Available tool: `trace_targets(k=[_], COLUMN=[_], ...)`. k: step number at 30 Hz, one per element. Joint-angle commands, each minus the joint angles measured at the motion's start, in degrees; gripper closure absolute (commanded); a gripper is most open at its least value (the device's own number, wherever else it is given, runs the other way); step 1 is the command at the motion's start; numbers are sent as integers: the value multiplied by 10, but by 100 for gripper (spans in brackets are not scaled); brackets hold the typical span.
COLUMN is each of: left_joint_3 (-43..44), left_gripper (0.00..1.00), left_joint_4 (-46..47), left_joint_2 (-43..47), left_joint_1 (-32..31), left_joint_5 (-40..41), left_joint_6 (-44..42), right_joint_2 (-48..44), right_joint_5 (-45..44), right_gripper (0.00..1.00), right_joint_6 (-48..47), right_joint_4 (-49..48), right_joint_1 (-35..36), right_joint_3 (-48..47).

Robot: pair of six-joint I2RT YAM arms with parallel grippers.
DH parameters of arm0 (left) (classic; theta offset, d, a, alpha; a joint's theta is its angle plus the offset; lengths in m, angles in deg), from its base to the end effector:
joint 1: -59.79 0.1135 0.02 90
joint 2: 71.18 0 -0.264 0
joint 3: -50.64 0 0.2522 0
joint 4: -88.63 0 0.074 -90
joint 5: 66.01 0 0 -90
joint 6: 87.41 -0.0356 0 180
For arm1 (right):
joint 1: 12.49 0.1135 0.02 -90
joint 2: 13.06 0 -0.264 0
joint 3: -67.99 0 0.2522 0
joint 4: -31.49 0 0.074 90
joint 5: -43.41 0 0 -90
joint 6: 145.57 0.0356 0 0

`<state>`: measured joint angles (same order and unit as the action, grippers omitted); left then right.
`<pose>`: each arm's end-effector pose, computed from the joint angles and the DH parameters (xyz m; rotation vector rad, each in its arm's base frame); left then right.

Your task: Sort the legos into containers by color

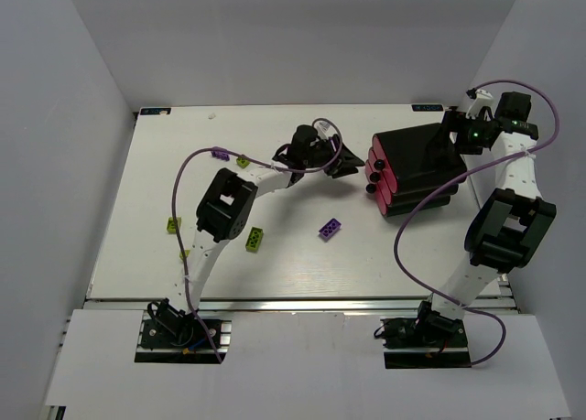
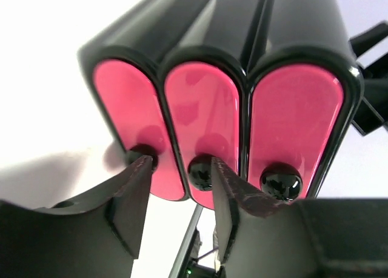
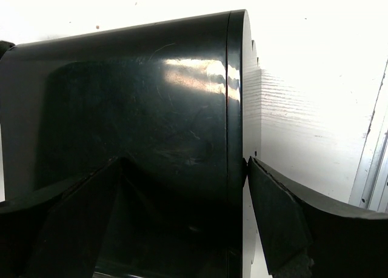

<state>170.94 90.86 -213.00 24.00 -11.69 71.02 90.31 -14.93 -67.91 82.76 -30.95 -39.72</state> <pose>0.4415 -0.3439 0.1502 -0.1387 2.2951 -1.6982 0.3889 -0.1101 0.3132 -0.1316 2.2659 0.3802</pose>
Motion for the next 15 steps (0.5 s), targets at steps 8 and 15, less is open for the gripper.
trace_targets(k=[8,15], left_joint_3=[26,65], left_gripper=[43,43], left_joint_4=[-8,-20], left_joint_2=[24,-8], left_joint_1=[1,-10], left_joint_5=[-34,-62], left_joint_6=[-15,-5], right_joint_2=[-12,-12], right_joint_5=[-27,-23], right_gripper=[11,11], right_joint_6=[-4,-5], right_joint_4=[39,37], right_joint_1=[6,7], right_joint_3=[-8,-7])
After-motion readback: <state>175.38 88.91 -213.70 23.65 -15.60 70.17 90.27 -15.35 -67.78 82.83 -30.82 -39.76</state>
